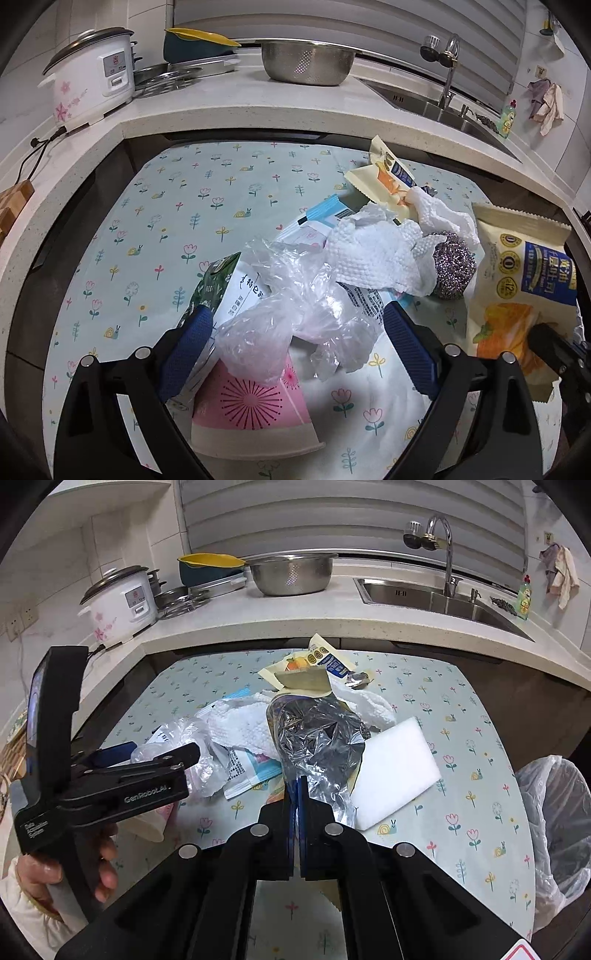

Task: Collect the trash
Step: 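Grasp the foil packet with the right gripper while the left gripper grasps the clear plastic wrapper, then carry both items over the trash bin and open both grippers to drop them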

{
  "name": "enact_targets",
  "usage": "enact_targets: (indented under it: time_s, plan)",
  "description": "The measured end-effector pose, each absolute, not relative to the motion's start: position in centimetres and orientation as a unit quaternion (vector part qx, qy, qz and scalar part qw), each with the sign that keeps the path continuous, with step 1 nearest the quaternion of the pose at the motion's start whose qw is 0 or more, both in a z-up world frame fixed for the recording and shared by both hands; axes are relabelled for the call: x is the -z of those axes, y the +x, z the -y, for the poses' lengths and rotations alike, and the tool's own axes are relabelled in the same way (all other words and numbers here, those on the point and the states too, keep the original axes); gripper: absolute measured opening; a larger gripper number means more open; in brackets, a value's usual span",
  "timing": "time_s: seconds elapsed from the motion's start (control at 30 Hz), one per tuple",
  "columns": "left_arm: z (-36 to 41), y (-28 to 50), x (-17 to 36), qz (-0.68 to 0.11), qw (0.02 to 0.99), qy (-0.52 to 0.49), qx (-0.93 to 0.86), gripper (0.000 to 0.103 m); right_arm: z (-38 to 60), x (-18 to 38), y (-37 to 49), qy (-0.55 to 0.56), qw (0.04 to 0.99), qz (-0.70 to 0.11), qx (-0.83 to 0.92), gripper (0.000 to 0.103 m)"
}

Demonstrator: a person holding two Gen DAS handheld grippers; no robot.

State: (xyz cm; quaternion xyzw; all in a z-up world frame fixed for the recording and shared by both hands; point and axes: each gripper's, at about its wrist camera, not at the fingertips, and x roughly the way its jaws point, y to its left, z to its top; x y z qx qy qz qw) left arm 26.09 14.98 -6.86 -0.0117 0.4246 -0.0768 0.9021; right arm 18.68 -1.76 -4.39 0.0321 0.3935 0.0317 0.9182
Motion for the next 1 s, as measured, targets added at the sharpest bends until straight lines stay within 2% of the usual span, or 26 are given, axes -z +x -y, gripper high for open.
enact_targets:
  time_s: [0.1,0.17,0.3,0.33,0.37,0.4,0.43,0.7,1.0]
  plan:
    - [-14.4,26.6,7.2,-0.426,0.902,-0.008,0.07,0.089,1.9,4.7,18.6,0.03,0.918,-0.395,-0.029,0.002]
    - [-14.2,26.9,7.5,-0.428,0.901,-0.009,0.065,0.083,2.0,4.9,18.7,0.026,0.917,-0.397,-0.025,0.002]
    - [-14.0,26.9,7.5,-0.426,0.903,-0.002,0.06,0.056,2.2,5.1,18.9,0.03,0.917,-0.398,-0.026,0.002]
    - [-14.0,26.8,7.4,-0.425,0.903,-0.001,0.062,0.052,2.3,5.1,19.0,0.032,0.917,-0.397,-0.026,0.002]
    - [-14.0,26.5,7.2,-0.422,0.904,0.001,0.063,0.041,2.4,5.0,19.0,0.034,0.917,-0.396,-0.025,0.002]
    - [-13.9,26.4,7.0,-0.422,0.904,0.0,0.071,0.021,2.4,4.9,19.1,0.037,0.918,-0.395,-0.025,0.002]
    - [-13.8,26.3,7.0,-0.427,0.901,-0.003,0.074,0.017,2.4,4.8,19.0,0.038,0.918,-0.394,-0.026,0.002]
    - [-14.5,24.3,5.8,-0.427,0.898,-0.041,0.102,0.013,3.2,3.0,17.6,0.046,0.925,-0.375,-0.025,0.002]
    - [-15.1,21.1,1.9,-0.399,0.907,-0.057,0.123,0.013,4.8,0.5,15.1,0.061,0.936,-0.346,-0.018,0.002]
